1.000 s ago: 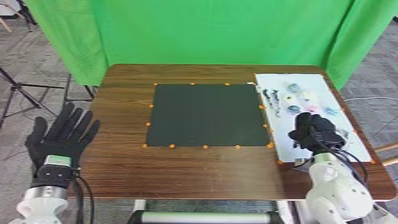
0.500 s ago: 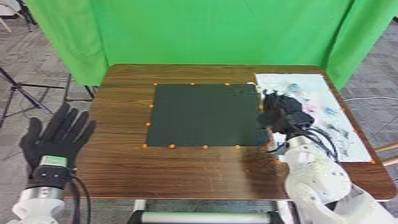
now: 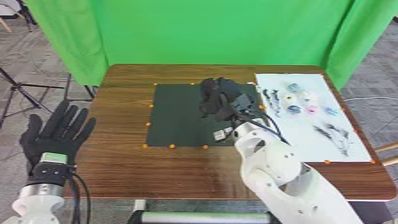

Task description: Arrange flowers

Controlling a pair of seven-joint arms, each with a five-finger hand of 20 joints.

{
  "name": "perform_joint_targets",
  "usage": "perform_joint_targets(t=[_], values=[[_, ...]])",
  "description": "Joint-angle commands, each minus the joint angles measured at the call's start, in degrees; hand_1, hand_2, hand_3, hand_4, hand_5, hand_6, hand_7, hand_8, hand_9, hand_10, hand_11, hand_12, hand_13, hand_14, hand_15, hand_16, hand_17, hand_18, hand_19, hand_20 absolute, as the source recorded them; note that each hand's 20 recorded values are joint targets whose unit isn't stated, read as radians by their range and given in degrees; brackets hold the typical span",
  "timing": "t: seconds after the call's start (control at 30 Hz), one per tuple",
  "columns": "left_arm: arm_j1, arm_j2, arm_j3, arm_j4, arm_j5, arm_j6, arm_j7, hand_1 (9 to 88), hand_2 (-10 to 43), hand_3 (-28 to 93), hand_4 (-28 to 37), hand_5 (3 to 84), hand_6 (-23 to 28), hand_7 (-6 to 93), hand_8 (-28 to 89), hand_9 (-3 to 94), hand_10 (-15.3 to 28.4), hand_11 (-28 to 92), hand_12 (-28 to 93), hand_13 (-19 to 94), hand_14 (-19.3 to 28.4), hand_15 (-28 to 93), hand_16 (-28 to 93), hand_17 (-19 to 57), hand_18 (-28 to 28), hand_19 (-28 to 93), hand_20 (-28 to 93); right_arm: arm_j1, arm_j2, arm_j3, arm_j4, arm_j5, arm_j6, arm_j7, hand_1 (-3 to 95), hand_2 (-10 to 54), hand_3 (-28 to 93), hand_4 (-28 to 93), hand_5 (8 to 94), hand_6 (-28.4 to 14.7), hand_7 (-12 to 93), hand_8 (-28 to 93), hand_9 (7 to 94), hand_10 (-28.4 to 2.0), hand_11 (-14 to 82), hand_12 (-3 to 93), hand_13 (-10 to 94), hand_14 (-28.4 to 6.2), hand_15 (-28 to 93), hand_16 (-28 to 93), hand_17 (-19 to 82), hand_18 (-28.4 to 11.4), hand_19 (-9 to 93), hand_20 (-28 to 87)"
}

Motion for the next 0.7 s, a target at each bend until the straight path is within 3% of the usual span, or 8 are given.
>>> perform_joint_targets(t=[0.03, 0.33, 0.43, 0.7], values=[[-1.8, 0.64, 1.17, 0.87, -0.18, 0.4, -0.74, 26.5, 11.1, 73, -28.3, 40.6, 6.6, 14.2, -9, 36.5, 12.8, 21, 12, 29, 14.5, 42, -7, -3.7, 14.2, 38, 11, 6.1, -6.8, -5.9, 7.0, 0.0, -2.6, -3.3, 44.5, -9.5, 87, 2, 60.0, -1.5, 78, 21, 85.2, -10.9, 32.1, 64.5, 84, -3.8, 57, 51, 63, -11.8, 93, 33], [-3.9, 1.33, 2.9, 1.7, -0.36, -0.2, -0.81, 26.2, 11.1, 73, -28.3, 40.3, 6.1, 14.5, -9, 36.4, 11.9, 22, 12, 30, 13.1, 40, -7, -3.0, 13.9, 37, 11, 9.9, -12.0, -10.4, 15.7, -3.1, -4.0, -5.4, 43.3, -9.5, 90, 0, 60.5, -1.3, 78, 22, 86.2, -11.5, 30.6, 65.1, 84, -3.9, 56, 53, 64, -11.9, 93, 33], [-4.1, 1.7, 3.06, 1.74, -0.47, -0.36, -0.21, 26.2, 11.1, 73, -28.3, 40.1, 6.0, 14.7, -9, 36.4, 11.7, 22, 12, 30, 12.6, 40, -7, -2.8, 13.8, 37, 11, 11.4, -12.6, -12.3, 18.9, -4.4, -3.8, -6.6, 43.7, -9.5, 91, -1, 60.8, -1.5, 77, 22, 86.1, -11.5, 30.5, 65.4, 84, -4.3, 56, 53, 64, -11.9, 93, 33], [-6.0, 1.63, 4.37, 2.67, -0.54, -0.66, -1.42, 26.2, 11.1, 73, -28.3, 40.1, 6.1, 14.8, -9, 36.4, 11.8, 22, 12, 30, 12.7, 41, -7, -2.6, 13.7, 37, 11, 16.1, -12.9, -17.7, 27.9, -9.1, 0.6, -9.2, 47.5, -9.5, 85, 0, 59.6, -2.2, 78, 22, 84.1, -11.9, 31.3, 64.9, 82, -5.1, 58, 51, 63, -11.8, 93, 32]])
